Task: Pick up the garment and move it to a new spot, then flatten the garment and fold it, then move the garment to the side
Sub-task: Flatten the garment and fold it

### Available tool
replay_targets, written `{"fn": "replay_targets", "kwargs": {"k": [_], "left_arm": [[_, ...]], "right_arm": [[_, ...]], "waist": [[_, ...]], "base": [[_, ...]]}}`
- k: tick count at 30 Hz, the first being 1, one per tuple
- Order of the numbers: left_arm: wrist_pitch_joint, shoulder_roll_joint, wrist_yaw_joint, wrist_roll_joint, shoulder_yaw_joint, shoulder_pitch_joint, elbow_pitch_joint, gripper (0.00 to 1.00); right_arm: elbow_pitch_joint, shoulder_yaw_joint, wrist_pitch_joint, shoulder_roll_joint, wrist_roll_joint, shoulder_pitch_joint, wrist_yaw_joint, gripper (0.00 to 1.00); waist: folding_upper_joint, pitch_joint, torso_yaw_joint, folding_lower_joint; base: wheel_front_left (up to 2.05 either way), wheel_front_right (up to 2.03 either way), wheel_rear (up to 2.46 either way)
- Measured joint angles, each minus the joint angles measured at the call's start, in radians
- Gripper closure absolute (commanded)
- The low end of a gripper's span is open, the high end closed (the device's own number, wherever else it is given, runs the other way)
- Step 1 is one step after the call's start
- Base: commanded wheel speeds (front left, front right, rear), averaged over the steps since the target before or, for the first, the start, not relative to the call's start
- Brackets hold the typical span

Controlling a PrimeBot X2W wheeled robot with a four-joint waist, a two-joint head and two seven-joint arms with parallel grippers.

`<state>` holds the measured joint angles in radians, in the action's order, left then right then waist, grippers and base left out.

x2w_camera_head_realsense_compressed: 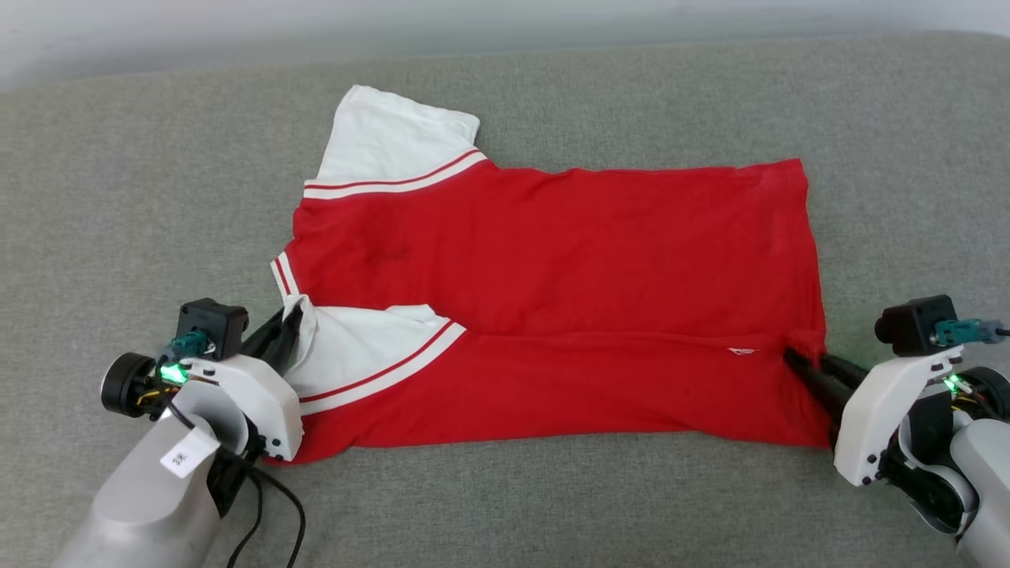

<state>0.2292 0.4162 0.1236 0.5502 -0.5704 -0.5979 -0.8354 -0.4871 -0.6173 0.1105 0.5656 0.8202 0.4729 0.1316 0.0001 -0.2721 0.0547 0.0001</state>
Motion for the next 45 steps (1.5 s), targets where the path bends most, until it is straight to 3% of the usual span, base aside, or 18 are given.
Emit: {"fn": "replay_targets", "kwargs": {"k": [9, 12, 17, 26, 32, 36, 45], "left_arm": [[0.025, 0.031, 0.004, -0.008, -0.02, -0.026, 0.032, 0.0], [-0.011, 0.048, 0.005, 0.002, -0.033, -0.033, 0.065, 0.0], [-0.169, 0.081, 0.005, 0.075, -0.083, -0.044, 0.156, 0.0], [-0.651, 0.168, 0.006, 0.327, -0.187, -0.079, 0.329, 0.0], [-0.89, 0.213, 0.005, 0.43, -0.243, -0.088, 0.374, 0.0], [-0.95, 0.228, 0.005, 0.45, -0.263, -0.083, 0.375, 0.0], [-0.945, 0.202, -0.001, 0.452, -0.297, -0.033, 0.277, 0.0]], "right_arm": [[0.052, 0.031, -0.069, 0.028, 0.03, -0.076, 0.0, 0.0], [0.076, 0.047, -0.075, 0.034, 0.027, -0.103, 0.0, 0.0], [0.111, 0.073, -0.062, 0.04, 0.006, -0.138, -0.001, 0.0], [0.168, 0.128, -0.014, 0.033, -0.032, -0.172, -0.001, 0.0], [0.199, 0.15, 0.023, 0.021, -0.053, -0.191, -0.001, 0.0], [0.215, 0.162, 0.041, 0.013, -0.058, -0.195, -0.001, 0.0], [0.232, 0.169, 0.066, -0.011, -0.073, -0.194, -0.001, 0.0]], "waist": [[0.0, 0.076, -0.032, -0.0001], [0.0, 0.106, -0.044, -0.0001], [0.0, 0.146, -0.059, -0.0002], [0.0, 0.171, -0.071, -0.0002], [0.0, 0.166, -0.057, -0.0002], [0.0, 0.155, -0.041, -0.0002], [0.0, 0.117, -0.006, -0.0002]], "base": [[0.0, 0.0, 0.0], [0.0, 0.0, 0.0], [0.0, 0.0, 0.0], [0.0, 0.0, 0.0], [0.0, 0.0, 0.0], [0.0, 0.0, 0.0], [0.0, 0.0, 0.0]]}}
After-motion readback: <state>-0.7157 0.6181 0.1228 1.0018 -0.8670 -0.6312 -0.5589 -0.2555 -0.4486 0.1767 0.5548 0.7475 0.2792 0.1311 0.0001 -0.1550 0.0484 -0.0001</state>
